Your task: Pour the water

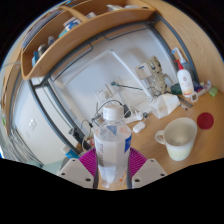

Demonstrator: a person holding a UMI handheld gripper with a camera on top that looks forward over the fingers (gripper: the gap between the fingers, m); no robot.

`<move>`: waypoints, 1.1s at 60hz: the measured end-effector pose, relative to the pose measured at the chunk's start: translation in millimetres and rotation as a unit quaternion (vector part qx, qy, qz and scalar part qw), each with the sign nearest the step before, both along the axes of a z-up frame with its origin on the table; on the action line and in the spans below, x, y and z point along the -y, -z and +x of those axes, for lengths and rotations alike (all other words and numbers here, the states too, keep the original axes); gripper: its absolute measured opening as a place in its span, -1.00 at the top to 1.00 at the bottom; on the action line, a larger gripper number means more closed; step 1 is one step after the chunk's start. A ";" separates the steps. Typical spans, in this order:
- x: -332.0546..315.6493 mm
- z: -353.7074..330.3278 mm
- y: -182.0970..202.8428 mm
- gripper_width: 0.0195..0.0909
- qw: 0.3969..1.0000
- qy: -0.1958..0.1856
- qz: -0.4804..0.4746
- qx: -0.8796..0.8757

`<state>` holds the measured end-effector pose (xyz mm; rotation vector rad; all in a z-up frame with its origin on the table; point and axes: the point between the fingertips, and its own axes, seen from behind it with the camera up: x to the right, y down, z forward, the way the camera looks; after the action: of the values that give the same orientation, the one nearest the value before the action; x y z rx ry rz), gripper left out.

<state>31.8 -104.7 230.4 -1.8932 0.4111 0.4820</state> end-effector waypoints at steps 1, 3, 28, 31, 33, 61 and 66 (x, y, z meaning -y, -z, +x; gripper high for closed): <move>1.8 3.5 0.5 0.48 1.000 0.001 0.002 -0.023; 3.6 8.9 -4.0 0.48 0.998 0.009 0.000 -0.067; 1.1 62.5 -45.8 0.48 0.874 0.075 -0.044 -0.478; 1.6 67.6 -45.4 0.48 0.855 0.081 -0.052 -0.510; 2.5 70.8 -46.2 0.48 0.841 0.085 -0.055 -0.531; 7.4 79.1 -18.7 0.48 0.741 0.119 -0.124 -0.649; 6.6 82.8 -24.2 0.48 0.744 0.116 -0.121 -0.646</move>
<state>114.6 -111.3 254.7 -1.4049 1.6502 1.6118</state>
